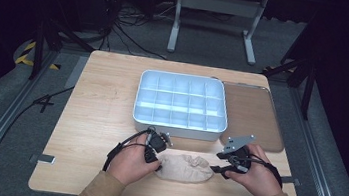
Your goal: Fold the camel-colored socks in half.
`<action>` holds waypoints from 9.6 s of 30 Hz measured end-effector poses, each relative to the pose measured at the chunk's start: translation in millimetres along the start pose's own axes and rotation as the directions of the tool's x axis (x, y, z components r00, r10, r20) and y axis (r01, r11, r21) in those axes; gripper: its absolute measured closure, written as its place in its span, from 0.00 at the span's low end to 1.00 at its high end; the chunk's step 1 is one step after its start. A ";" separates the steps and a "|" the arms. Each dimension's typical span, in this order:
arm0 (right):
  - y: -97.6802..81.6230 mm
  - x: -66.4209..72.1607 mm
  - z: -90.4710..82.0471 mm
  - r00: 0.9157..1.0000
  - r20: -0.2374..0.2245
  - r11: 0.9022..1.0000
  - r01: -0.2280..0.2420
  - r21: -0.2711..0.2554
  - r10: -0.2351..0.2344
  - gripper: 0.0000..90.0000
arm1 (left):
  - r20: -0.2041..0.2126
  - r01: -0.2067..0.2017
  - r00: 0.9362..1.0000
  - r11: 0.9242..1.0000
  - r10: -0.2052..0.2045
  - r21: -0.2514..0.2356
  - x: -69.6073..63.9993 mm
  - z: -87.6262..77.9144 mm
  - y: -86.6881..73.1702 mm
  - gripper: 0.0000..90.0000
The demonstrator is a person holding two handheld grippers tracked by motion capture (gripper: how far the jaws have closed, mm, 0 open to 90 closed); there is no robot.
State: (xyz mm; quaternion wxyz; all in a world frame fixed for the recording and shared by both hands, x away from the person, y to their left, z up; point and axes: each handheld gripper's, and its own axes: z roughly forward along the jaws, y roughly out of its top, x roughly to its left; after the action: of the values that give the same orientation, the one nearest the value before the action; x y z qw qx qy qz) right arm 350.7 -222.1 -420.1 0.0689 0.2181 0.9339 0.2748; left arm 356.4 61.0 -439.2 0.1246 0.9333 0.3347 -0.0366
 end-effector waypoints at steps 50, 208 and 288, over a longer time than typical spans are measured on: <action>19.3 61.9 64.0 0.987 -0.139 0.992 0.061 -0.108 -0.076 0.99 | 0.072 0.046 0.997 0.996 -0.041 -0.079 -9.8 -23.3 -2.7 0.94; -13.9 28.3 39.7 0.992 -0.089 0.985 -0.103 -0.138 0.091 0.90 | 0.053 -0.271 0.959 0.957 0.278 -0.103 -46.0 10.8 36.8 0.97; -2.8 46.7 53.2 0.994 -0.089 0.979 -0.086 -0.185 0.070 0.99 | 0.089 -0.192 0.976 0.977 0.200 -0.091 -20.3 7.1 19.2 0.90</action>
State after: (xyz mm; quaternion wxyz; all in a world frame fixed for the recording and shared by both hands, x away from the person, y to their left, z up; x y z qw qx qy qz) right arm 321.1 -177.7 -466.7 0.0401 0.2355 0.8965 0.3730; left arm 353.0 32.4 -439.0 0.1818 0.9530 0.2359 -0.0562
